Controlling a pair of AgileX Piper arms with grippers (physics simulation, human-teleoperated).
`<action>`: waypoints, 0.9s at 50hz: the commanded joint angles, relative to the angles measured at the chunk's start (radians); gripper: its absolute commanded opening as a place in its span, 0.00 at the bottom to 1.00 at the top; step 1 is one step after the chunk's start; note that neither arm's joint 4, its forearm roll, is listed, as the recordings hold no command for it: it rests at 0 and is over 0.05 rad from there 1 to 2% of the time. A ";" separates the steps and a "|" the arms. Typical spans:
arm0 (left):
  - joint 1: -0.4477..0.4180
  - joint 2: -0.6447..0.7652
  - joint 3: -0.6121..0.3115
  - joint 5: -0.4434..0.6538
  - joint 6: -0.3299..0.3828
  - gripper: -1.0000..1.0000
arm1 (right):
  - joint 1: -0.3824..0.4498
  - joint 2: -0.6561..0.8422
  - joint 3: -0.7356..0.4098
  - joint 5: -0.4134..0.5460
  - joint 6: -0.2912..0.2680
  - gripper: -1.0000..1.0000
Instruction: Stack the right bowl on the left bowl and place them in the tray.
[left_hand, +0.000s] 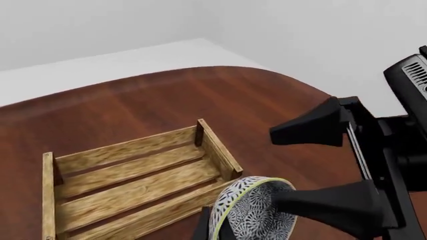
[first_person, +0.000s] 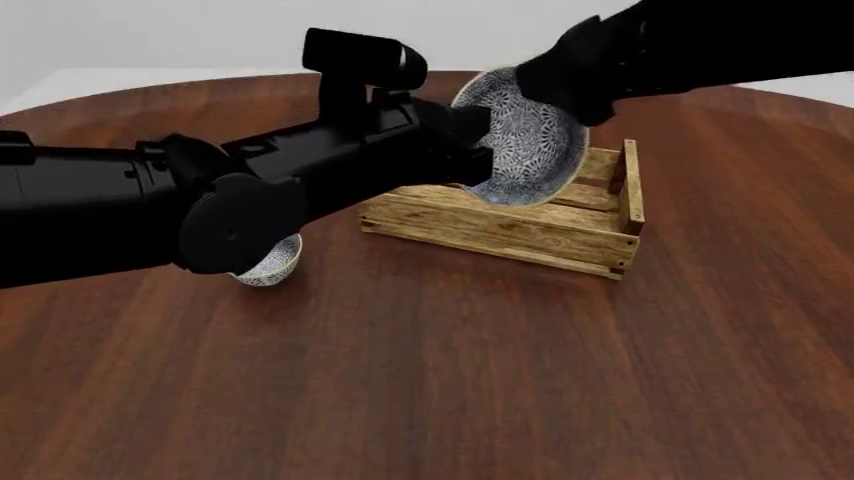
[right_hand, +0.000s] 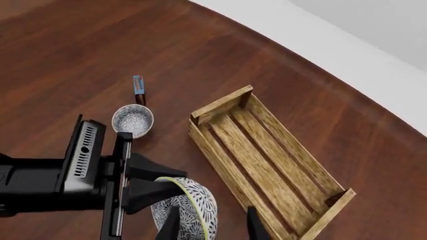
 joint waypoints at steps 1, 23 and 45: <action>0.009 -0.015 0.009 0.010 0.035 0.00 | 0.003 -0.074 0.020 -0.008 0.033 1.00; 0.061 0.003 0.008 0.008 0.054 0.00 | 0.022 -0.135 -0.007 0.041 0.048 1.00; 0.247 -0.093 0.052 0.107 0.144 0.00 | 0.032 -0.176 -0.060 0.073 0.067 1.00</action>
